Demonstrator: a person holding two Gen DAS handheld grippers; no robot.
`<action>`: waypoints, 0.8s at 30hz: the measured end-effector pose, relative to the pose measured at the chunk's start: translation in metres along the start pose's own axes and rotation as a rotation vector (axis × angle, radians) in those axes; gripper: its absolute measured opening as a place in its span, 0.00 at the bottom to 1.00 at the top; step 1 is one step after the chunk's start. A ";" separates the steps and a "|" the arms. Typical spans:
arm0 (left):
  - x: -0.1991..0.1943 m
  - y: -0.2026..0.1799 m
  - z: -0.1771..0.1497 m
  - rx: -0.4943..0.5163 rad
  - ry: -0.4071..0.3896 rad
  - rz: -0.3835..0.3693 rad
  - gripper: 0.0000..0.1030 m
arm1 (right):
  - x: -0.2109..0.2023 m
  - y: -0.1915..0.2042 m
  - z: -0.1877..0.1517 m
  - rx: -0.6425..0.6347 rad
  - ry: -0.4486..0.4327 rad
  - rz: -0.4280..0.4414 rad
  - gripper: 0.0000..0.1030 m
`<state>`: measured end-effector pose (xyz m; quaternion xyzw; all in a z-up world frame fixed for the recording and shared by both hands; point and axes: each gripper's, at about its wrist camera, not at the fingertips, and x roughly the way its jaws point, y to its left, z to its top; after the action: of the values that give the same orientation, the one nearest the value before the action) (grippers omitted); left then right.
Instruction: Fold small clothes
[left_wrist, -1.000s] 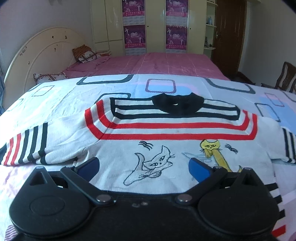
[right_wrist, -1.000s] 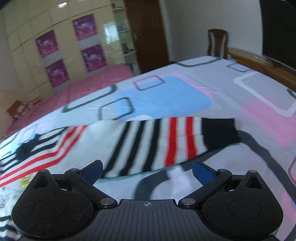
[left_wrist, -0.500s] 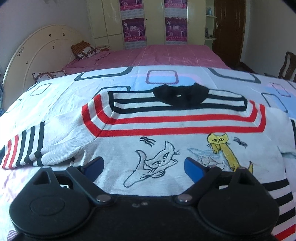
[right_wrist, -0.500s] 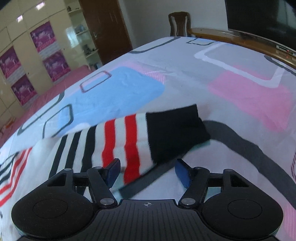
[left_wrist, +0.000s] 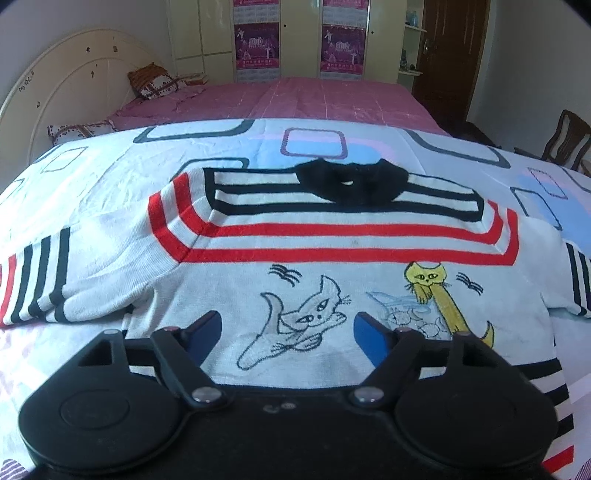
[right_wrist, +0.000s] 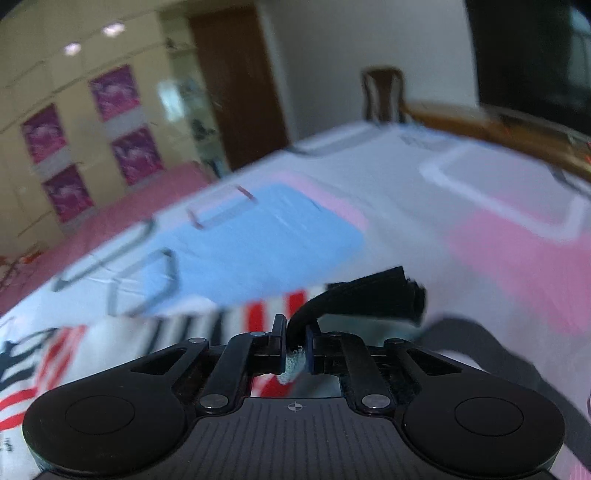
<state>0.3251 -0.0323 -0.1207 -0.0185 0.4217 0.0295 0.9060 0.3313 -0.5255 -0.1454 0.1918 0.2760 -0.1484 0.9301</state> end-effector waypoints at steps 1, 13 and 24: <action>-0.002 0.001 0.001 0.001 -0.006 0.002 0.76 | -0.005 0.013 0.003 -0.023 -0.016 0.028 0.09; -0.009 0.046 0.003 -0.029 -0.041 0.018 0.76 | -0.028 0.220 -0.038 -0.198 0.010 0.448 0.09; 0.003 0.074 0.013 -0.098 -0.028 -0.104 0.79 | -0.014 0.318 -0.137 -0.268 0.287 0.534 0.39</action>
<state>0.3322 0.0427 -0.1153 -0.0840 0.4057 0.0032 0.9101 0.3792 -0.1822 -0.1557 0.1523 0.3614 0.1669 0.9046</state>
